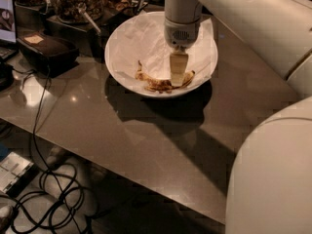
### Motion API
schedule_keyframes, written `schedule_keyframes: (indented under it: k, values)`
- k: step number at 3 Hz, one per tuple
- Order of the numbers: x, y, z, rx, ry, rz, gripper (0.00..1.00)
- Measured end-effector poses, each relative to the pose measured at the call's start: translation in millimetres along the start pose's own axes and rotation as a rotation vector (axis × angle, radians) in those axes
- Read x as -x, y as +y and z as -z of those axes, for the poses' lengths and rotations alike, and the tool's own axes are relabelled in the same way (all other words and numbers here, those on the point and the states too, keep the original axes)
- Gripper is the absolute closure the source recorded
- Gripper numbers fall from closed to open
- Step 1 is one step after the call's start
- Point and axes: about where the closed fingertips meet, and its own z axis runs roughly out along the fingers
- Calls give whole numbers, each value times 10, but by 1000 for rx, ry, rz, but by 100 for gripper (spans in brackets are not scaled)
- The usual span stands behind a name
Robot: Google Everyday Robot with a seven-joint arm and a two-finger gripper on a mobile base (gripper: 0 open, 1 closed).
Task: Pick banana from white bowl
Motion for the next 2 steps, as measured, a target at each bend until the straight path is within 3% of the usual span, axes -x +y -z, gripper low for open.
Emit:
schedule_keyframes:
  k: [2]
  values:
    - [-23,-28,-188,27,26,11,41]
